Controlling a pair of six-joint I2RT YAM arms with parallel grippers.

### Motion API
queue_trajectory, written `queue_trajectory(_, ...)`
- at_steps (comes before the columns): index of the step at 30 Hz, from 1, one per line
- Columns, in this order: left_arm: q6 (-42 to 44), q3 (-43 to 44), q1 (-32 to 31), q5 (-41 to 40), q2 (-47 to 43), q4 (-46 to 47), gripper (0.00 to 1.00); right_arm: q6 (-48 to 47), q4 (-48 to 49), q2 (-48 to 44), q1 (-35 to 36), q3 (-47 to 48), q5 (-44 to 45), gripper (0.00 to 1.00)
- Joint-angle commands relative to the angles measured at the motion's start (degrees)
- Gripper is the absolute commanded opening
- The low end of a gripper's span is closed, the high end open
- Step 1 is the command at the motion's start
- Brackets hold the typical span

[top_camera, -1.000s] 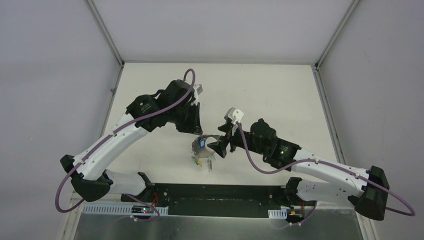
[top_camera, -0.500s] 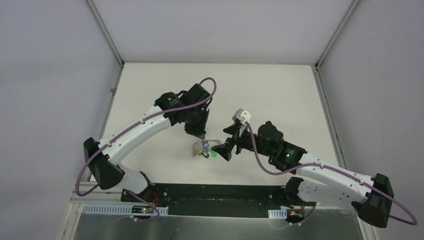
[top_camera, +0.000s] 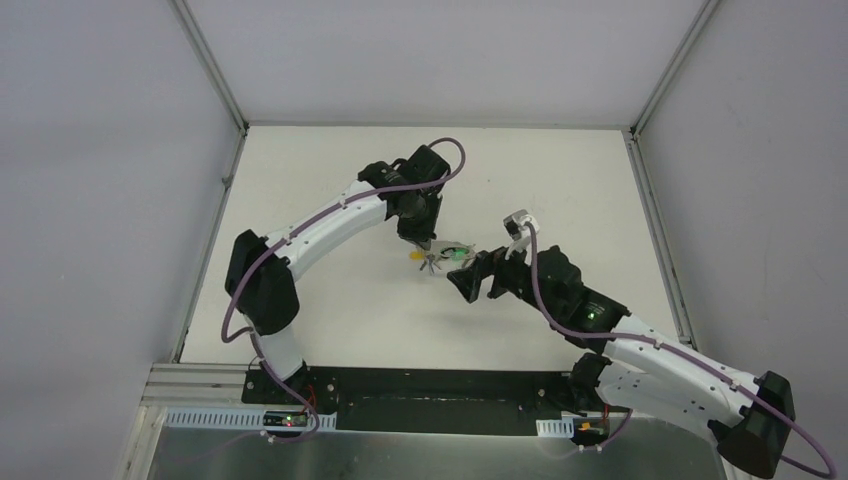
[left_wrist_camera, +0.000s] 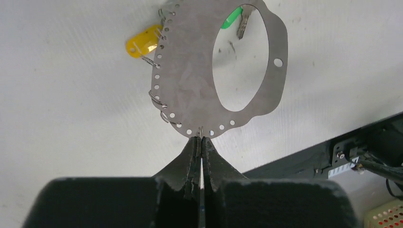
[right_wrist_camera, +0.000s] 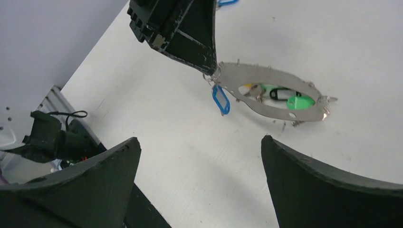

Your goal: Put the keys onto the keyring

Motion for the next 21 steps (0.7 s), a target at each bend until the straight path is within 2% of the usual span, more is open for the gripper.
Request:
queue_trajectory(1, 2.38, 4.91, 0.99, 2.72, 4.95, 3.41, 0.00, 6.78, -5.08, -3.03, -2.15, -0.55, 6.18, 1.00)
queue_trajectory(6, 2.70, 2.53, 0.95, 5.57, 7.42, 3.51, 0.00, 9.79, -10.09, -3.47, -5.47, -0.57, 3.52, 1.00)
queue_trajectory(12, -0.19, -11.06, -0.20, 9.67, 2.54, 8.30, 0.00, 13.47, -13.63, -0.67, -11.03, 0.80, -4.87, 1.00)
queue_trajectory(21, -12.14, -29.08, -10.22, 4.77, -7.13, 12.19, 0.00, 16.55, -19.11, 10.64, -18.01, 5.73, -15.35, 1.00)
